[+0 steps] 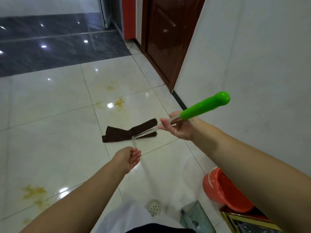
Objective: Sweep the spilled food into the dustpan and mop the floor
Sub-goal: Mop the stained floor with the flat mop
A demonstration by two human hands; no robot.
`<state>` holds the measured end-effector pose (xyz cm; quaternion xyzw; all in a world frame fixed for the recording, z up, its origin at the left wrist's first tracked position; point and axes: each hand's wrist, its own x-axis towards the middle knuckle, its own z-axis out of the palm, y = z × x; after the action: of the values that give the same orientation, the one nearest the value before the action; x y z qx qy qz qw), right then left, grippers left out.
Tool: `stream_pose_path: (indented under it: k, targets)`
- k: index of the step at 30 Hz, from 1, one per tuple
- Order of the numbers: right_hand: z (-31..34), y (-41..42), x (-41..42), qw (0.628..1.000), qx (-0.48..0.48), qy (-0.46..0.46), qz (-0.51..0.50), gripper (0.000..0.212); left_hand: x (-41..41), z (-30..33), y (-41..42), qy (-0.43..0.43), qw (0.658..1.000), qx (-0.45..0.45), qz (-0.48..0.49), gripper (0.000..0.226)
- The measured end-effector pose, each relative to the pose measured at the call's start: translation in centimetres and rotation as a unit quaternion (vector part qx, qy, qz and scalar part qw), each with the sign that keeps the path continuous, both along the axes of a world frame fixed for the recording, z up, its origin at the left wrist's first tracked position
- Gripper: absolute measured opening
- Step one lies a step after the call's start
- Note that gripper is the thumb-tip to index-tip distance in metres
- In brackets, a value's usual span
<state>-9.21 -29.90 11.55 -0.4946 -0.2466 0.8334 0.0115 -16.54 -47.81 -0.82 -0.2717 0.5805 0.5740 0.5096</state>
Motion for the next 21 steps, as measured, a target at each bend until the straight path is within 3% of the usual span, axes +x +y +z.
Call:
stream_pose_path:
  k: [5,11,14,18,21]
  targets:
    - [0.0,-2.8,-1.1,0.998,-0.034,-0.045,-0.013,0.024,-1.1,-0.2,-2.7,0.0,1.0,0.002,-0.01,0.02]
    - [-1.1,-9.4,-1.3,0.989,0.004,-0.13,0.07,0.02,-0.8,0.2,-6.0,-0.011,0.998,0.037,-0.057,0.01]
    - [-1.6,-12.8,-0.9,0.983,0.008,-0.161,0.089,0.02,0.0,0.7,-6.8,-0.014,0.994,0.072,-0.076,0.017]
    - [-1.0,-16.3,0.6,0.981,-0.004,-0.169,0.092,0.02,1.2,1.2,-7.2,-0.062,0.987,0.135,-0.062,0.042]
    - [0.0,-18.3,2.4,0.98,-0.007,-0.168,0.104,0.02,2.2,1.5,-7.6,-0.128,0.972,0.188,-0.059,0.035]
